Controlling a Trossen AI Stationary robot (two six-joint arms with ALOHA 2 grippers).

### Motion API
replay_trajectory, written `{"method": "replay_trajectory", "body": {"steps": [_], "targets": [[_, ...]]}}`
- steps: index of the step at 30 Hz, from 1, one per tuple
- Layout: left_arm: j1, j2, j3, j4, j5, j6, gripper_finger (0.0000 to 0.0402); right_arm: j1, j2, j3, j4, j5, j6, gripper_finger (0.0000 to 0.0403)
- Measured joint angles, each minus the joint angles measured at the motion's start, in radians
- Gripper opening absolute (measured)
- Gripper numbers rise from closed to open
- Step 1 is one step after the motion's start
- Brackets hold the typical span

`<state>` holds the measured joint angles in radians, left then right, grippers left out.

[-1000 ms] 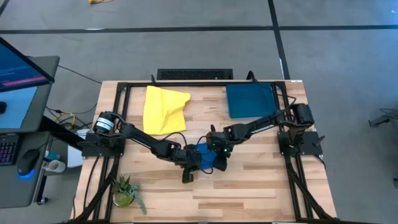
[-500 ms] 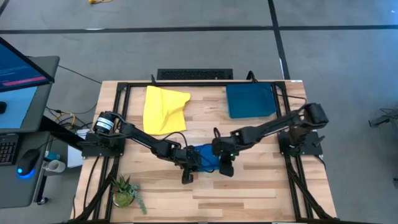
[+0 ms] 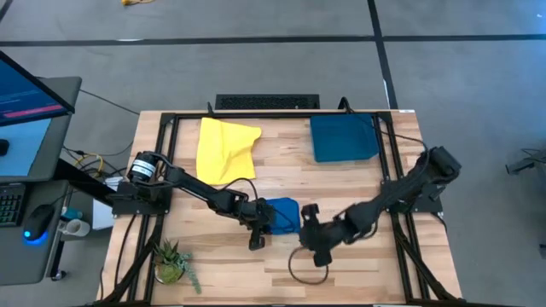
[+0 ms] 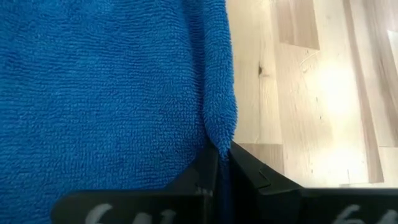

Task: Roll microfiber towels into tight, uniform cylinder then place into a basket
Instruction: Roll the blue microfiber cloth

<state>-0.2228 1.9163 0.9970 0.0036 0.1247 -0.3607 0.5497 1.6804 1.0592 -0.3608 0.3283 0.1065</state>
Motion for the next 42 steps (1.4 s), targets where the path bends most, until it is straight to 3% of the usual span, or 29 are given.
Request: {"method": "replay_trajectory", "body": {"steps": [6,9,17,29,36,42], "targets": [[0.013,0.000,0.000,-0.002,0.006,0.000,0.0006,0.033,0.144,0.000,0.066,0.168,-0.105,0.0134],[0.016,-0.001,0.000,0.000,0.018,-0.001,0.0006,0.031,0.197,0.014,0.063,0.204,-0.115,0.0131],[0.016,-0.002,0.001,-0.005,0.022,-0.002,0.0006,0.006,0.286,0.052,0.065,0.200,-0.116,0.0128],[0.015,-0.003,0.002,-0.012,0.022,-0.002,0.0006,-0.054,0.277,0.051,0.025,0.193,-0.001,0.0128],[0.015,-0.003,0.002,-0.012,0.018,0.016,0.0006,-0.103,0.283,0.053,0.014,0.069,0.063,0.0128],[0.014,-0.009,0.002,-0.019,-0.020,0.053,0.0006,-0.117,0.283,0.053,0.010,0.031,0.085,0.0128]]}}
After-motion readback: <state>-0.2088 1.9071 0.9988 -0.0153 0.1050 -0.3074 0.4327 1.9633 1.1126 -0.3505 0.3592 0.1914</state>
